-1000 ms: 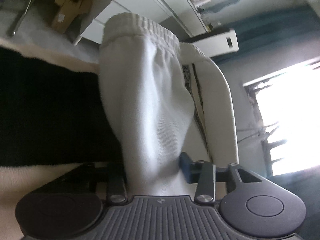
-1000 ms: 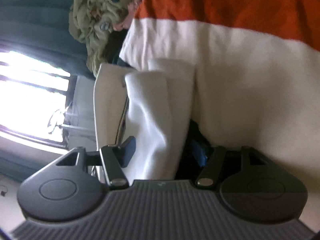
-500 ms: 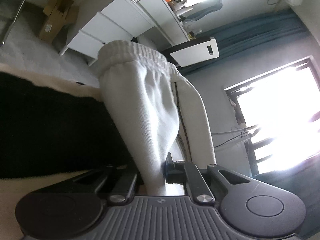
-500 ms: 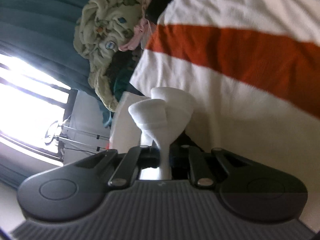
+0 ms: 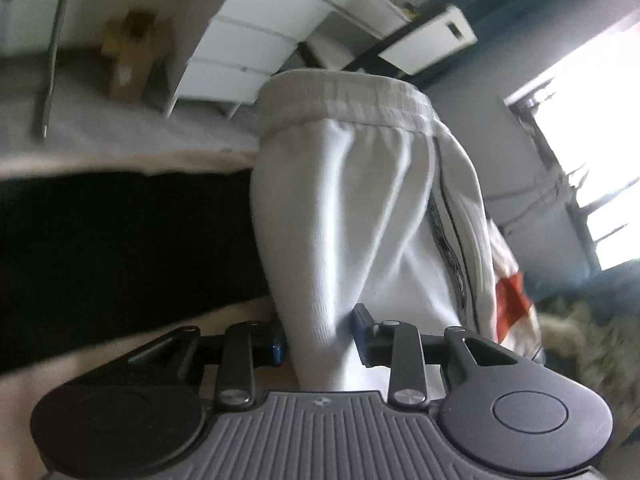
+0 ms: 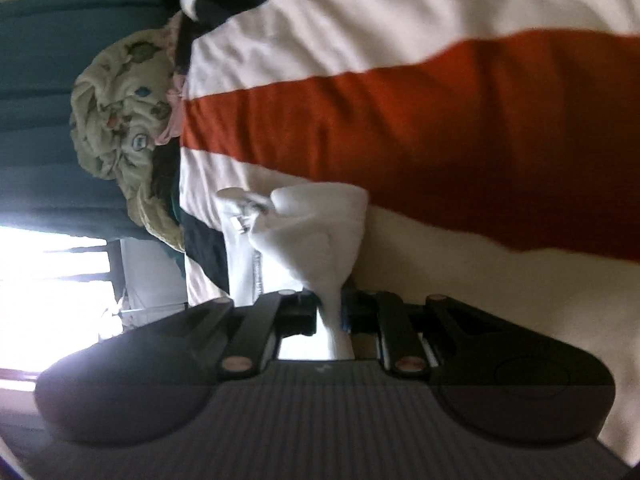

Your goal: Fold clothes

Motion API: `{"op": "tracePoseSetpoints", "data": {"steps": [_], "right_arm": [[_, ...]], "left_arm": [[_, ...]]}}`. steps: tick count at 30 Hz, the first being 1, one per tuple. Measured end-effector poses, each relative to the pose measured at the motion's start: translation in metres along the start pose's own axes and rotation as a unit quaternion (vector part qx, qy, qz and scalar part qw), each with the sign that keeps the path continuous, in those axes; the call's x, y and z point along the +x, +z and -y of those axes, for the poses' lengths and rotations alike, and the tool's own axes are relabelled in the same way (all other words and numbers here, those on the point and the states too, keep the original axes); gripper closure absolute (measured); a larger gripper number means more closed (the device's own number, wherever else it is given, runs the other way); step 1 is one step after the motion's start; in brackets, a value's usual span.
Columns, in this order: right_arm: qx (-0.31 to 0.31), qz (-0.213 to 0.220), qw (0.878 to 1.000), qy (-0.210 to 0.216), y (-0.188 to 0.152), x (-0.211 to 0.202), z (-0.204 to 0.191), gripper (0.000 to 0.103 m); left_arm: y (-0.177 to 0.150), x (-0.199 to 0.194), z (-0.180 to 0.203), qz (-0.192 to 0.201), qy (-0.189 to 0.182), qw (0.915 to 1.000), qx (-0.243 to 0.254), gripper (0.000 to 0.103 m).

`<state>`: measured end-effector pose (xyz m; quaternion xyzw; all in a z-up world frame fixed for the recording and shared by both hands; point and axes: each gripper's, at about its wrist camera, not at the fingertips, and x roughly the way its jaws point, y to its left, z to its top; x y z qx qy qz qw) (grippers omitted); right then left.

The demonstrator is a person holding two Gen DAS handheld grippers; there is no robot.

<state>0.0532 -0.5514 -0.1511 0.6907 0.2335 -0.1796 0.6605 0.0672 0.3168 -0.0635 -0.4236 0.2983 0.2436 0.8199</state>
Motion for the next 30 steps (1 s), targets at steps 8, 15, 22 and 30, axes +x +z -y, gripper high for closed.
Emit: {"op": "tracePoseSetpoints", "data": {"steps": [8,15,22,30], "right_arm": [[0.047,0.003,0.998,0.032,-0.002,0.014,0.014,0.036],[-0.038,0.012,0.997,0.070,0.001,0.031,-0.012,0.035],[-0.178,0.017,0.970,0.165,-0.009,0.029,-0.059,0.035],[-0.117,0.004,0.993,0.027,0.003,0.052,-0.024,0.036]], "left_arm": [[-0.014,-0.034,0.037,0.048,0.060,0.9931,0.089,0.020],[-0.045,-0.045,0.093,0.097,0.058,0.9751,0.191,0.017],[-0.138,-0.047,0.163,0.072,-0.052,0.9326,0.350,0.007],[-0.244,-0.004,0.203,0.052,-0.070,0.8599,0.503,0.006]]}}
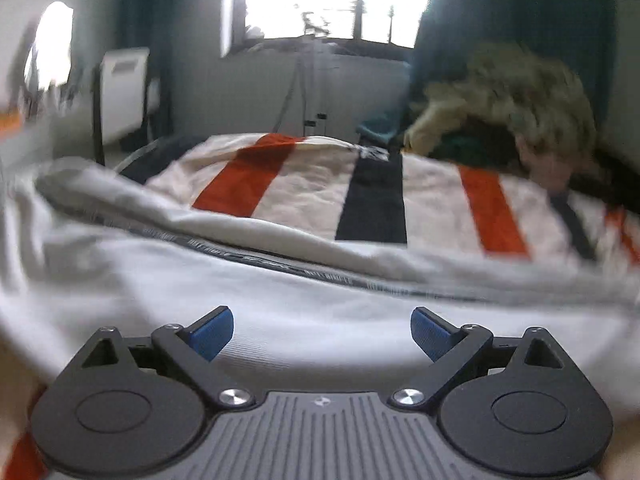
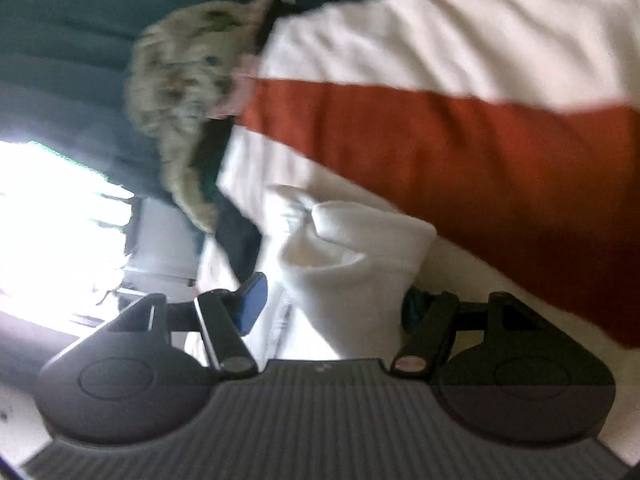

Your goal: Fold clothes

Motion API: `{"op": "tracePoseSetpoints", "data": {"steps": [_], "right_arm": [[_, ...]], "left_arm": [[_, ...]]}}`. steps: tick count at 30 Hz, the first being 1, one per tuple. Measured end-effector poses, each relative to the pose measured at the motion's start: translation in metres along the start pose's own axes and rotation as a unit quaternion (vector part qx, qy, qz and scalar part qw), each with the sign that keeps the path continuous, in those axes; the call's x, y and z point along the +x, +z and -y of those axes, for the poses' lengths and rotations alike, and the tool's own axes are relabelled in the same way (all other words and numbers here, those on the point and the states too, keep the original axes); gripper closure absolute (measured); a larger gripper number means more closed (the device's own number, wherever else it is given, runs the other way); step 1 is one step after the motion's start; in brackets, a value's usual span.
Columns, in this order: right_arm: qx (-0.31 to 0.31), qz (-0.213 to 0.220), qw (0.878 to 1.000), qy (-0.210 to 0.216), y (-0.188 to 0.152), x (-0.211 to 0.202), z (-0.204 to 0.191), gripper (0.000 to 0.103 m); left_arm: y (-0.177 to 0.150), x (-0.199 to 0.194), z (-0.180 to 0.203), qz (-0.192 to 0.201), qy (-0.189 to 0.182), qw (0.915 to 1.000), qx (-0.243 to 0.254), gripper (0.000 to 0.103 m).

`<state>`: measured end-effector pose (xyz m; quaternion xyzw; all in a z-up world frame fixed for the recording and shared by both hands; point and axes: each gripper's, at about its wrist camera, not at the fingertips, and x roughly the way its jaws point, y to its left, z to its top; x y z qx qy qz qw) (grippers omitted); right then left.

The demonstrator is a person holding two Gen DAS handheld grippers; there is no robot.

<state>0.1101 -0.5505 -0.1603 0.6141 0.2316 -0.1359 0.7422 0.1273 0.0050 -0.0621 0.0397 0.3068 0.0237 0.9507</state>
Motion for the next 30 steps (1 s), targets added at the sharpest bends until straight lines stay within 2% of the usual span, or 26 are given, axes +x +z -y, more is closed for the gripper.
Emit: {"op": "tracePoseSetpoints", "data": {"steps": [2,6,7,9,10,13,16,20,24,27,30], "right_arm": [[-0.005,-0.011,1.000,-0.008,-0.003,0.004,0.006,0.038],[-0.040,0.000,0.999,-0.025,-0.006,0.009,-0.007,0.036],[-0.057,0.005,0.998,-0.034,-0.007,0.012,-0.014,0.041],[-0.089,0.019,0.994,-0.054,-0.011,0.013,-0.025,0.059],[-0.096,0.025,0.993,-0.056,-0.012,0.011,-0.027,0.072],[-0.119,0.043,0.990,-0.057,-0.013,0.004,-0.033,0.083],[-0.163,0.073,0.983,-0.046,-0.020,-0.005,-0.052,0.086],[-0.232,0.110,0.966,-0.025,-0.035,-0.022,-0.082,0.087],[-0.264,0.140,0.954,-0.001,-0.050,-0.038,-0.108,0.087],[-0.287,0.158,0.945,0.002,-0.064,-0.049,-0.129,0.087],[-0.314,0.173,0.934,0.009,-0.082,-0.061,-0.155,0.088]], "left_arm": [[-0.014,0.012,0.009,-0.016,0.002,0.9994,0.032,0.006],[-0.027,0.022,0.004,-0.024,-0.005,0.9991,0.034,0.005],[-0.027,0.023,0.003,-0.027,-0.007,0.9991,0.031,0.005],[-0.028,0.025,0.001,-0.034,-0.013,0.9991,0.023,0.004],[-0.027,0.026,0.000,-0.036,-0.015,0.9990,0.021,0.004],[-0.026,0.026,-0.002,-0.040,-0.021,0.9988,0.019,0.004],[-0.025,0.027,-0.003,-0.043,-0.023,0.9986,0.019,0.003],[-0.023,0.028,-0.004,-0.045,-0.028,0.9984,0.020,0.003],[-0.019,0.029,-0.006,-0.049,-0.035,0.9979,0.026,0.002],[-0.012,0.030,-0.009,-0.051,-0.049,0.9967,0.041,0.003],[-0.003,0.030,-0.019,-0.050,-0.062,0.9964,0.031,0.003]]}}
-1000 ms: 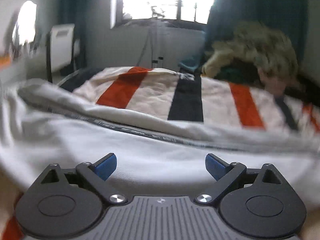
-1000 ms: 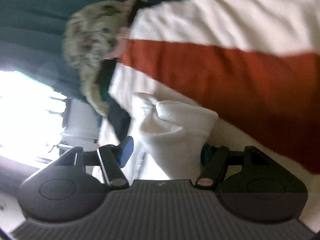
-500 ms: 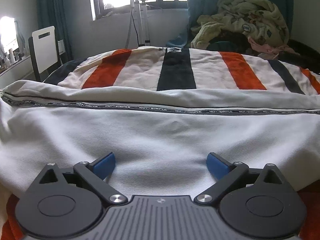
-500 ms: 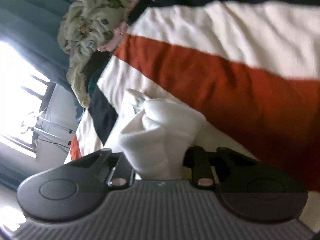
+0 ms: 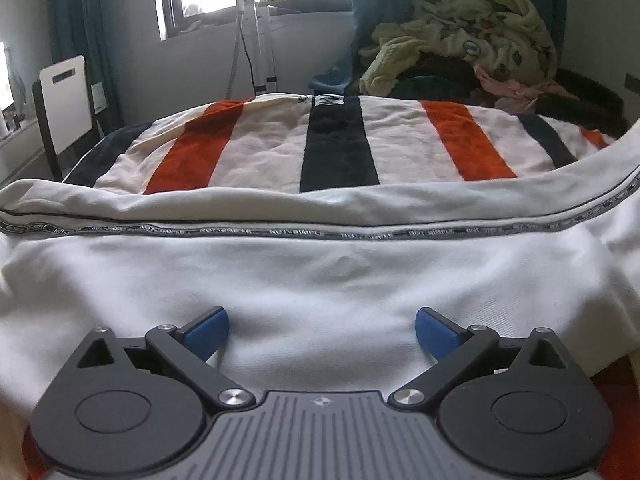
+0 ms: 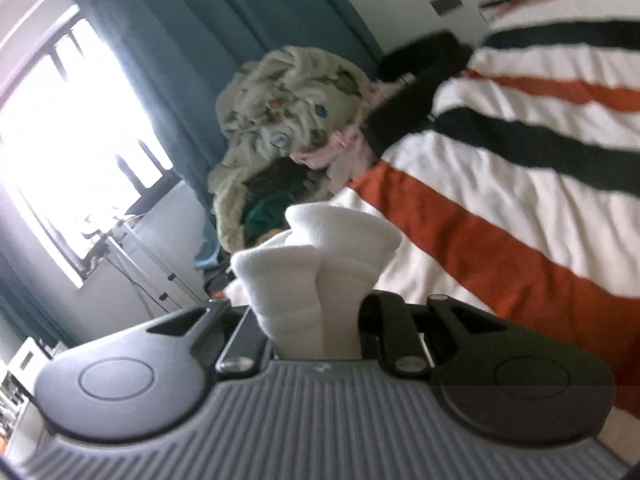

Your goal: Fold clothes

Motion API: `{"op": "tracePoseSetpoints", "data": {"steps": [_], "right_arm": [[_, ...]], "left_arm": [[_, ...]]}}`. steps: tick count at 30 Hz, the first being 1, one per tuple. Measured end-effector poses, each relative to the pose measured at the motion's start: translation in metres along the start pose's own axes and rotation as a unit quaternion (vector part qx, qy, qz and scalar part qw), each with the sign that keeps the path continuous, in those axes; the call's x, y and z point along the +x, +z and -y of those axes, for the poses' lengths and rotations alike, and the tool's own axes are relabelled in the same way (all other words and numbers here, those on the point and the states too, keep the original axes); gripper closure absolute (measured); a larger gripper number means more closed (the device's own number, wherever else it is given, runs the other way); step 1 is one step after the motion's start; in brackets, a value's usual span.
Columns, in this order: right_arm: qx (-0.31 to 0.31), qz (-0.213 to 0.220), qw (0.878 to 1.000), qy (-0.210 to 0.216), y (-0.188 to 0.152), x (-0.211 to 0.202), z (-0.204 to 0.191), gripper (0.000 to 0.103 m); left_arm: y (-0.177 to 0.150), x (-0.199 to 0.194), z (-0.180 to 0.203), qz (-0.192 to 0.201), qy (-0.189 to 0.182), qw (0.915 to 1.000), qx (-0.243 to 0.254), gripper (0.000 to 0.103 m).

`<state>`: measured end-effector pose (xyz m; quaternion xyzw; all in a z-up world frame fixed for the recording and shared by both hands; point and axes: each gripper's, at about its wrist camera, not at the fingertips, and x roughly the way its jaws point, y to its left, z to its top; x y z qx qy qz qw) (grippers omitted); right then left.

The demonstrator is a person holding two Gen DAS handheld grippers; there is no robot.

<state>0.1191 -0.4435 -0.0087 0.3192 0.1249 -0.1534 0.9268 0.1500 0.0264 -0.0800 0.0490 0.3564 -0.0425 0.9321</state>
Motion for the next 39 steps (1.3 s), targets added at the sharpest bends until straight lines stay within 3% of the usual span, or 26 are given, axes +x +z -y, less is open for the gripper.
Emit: {"op": "tracePoseSetpoints", "data": {"steps": [6,11,14,17,20,23,27,29,31,34,37,39], "right_arm": [[-0.079,0.051,0.995,0.038,-0.005,-0.032,-0.093,0.088],[-0.170,0.077,0.979,0.086,-0.049,-0.055,-0.189,0.088],[-0.224,0.077,0.965,0.111,-0.104,-0.063,-0.236,0.088],[-0.289,0.053,0.947,0.129,-0.183,-0.061,-0.267,0.088],[-0.357,-0.015,0.923,0.145,-0.268,-0.047,-0.274,0.088],[-0.405,-0.091,0.900,0.133,-0.326,-0.033,-0.265,0.086],[-0.403,-0.103,0.898,0.145,-0.323,-0.033,-0.264,0.085],[-0.396,-0.146,0.892,0.164,-0.311,-0.028,-0.267,0.072],[-0.406,-0.172,0.878,0.185,-0.298,-0.032,-0.265,0.065],[-0.425,-0.209,0.851,0.226,-0.277,-0.046,-0.260,0.033],[-0.429,-0.237,0.830,0.267,-0.257,-0.071,-0.247,0.031],[-0.430,-0.234,0.821,0.293,-0.241,-0.093,-0.231,0.031]], "left_arm": [[0.017,-0.012,-0.038,0.039,0.000,0.9985,-0.039,0.004],[0.025,-0.027,-0.097,0.074,0.023,0.9879,-0.134,0.004],[0.022,-0.032,-0.130,0.081,0.037,0.9762,-0.198,0.004],[0.017,-0.028,-0.149,0.072,0.049,0.9680,-0.235,0.004],[0.013,-0.021,-0.157,0.062,0.052,0.9655,-0.248,0.004],[0.012,-0.015,-0.152,0.056,0.045,0.9692,-0.235,0.004],[0.013,-0.013,-0.138,0.066,0.029,0.9743,-0.213,0.004],[0.012,-0.015,-0.131,0.075,0.031,0.9755,-0.205,0.005],[0.010,-0.018,-0.126,0.087,0.032,0.9770,-0.192,0.005],[0.010,-0.019,-0.120,0.086,0.032,0.9793,-0.181,0.005],[0.007,-0.029,-0.115,0.096,0.016,0.9798,-0.175,0.006],[0.003,-0.041,-0.109,0.110,0.006,0.9804,-0.164,0.006]]}}
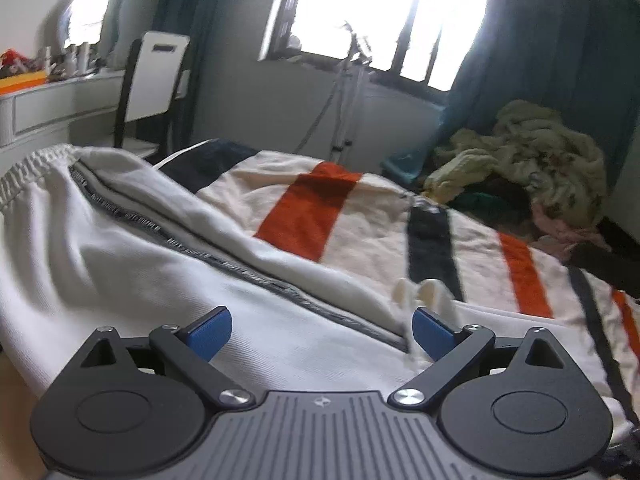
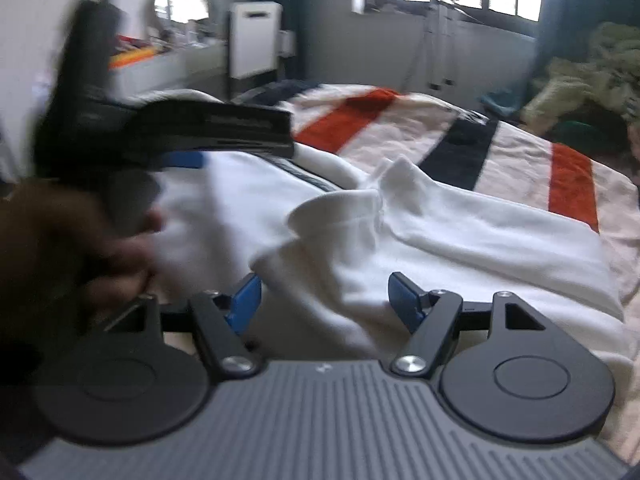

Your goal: Fold clothes

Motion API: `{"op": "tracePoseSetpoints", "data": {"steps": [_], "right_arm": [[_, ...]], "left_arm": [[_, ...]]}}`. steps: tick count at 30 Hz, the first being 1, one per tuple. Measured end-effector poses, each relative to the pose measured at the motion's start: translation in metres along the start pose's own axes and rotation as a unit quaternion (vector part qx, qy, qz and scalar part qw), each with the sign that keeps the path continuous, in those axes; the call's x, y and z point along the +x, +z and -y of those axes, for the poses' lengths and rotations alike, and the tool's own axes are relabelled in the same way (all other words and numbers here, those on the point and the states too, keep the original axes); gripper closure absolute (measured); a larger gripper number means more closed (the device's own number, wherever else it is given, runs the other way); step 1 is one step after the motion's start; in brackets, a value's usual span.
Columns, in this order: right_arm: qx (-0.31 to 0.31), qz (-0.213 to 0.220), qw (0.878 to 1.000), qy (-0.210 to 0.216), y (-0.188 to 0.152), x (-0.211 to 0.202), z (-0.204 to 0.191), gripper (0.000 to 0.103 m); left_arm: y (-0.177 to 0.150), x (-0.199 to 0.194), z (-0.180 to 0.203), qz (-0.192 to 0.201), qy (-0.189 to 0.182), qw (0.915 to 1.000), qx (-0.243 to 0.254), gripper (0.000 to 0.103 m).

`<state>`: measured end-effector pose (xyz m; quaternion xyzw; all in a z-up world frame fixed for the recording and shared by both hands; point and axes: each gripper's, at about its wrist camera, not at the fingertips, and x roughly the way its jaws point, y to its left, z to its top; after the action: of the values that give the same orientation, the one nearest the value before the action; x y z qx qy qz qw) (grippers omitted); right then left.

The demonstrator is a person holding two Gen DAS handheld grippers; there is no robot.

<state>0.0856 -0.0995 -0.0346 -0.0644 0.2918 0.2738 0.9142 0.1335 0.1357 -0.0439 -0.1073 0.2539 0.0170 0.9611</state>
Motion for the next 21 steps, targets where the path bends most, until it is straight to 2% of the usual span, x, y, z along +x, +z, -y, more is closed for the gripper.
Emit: {"op": "tracePoseSetpoints", "data": {"steps": [3,6,10,13,15,18,19,21], "right_arm": [[-0.007,0.027,1.000,-0.013,-0.012,-0.034,0.006,0.031],[0.027,0.055,0.997,-0.051,-0.016,-0.058,0.027,0.031],[0.076,0.078,0.988,-0.111,-0.020,-0.062,0.059,0.031],[0.146,0.069,0.978,-0.133,-0.026,-0.055,0.090,0.032],[0.170,0.052,0.973,-0.148,-0.032,-0.048,0.104,0.032],[0.195,0.019,0.966,-0.169,-0.042,-0.034,0.121,0.042],[0.196,0.007,0.965,-0.173,-0.045,-0.028,0.122,0.049],[0.199,-0.014,0.963,-0.183,-0.053,-0.014,0.123,0.053]], "left_arm": [[-0.008,-0.019,0.012,0.005,-0.025,0.9996,0.014,0.007],[-0.017,-0.036,0.025,0.000,-0.059,0.9979,0.027,0.007],[-0.027,-0.047,0.042,-0.007,-0.080,0.9957,0.046,0.009],[-0.030,-0.043,0.049,-0.019,-0.090,0.9947,0.046,0.016],[-0.033,-0.036,0.049,-0.032,-0.095,0.9942,0.040,0.022],[-0.036,-0.024,0.048,-0.051,-0.098,0.9936,0.024,0.035],[-0.037,-0.021,0.046,-0.055,-0.099,0.9934,0.018,0.039],[-0.037,-0.015,0.044,-0.061,-0.099,0.9932,0.010,0.047]]}}
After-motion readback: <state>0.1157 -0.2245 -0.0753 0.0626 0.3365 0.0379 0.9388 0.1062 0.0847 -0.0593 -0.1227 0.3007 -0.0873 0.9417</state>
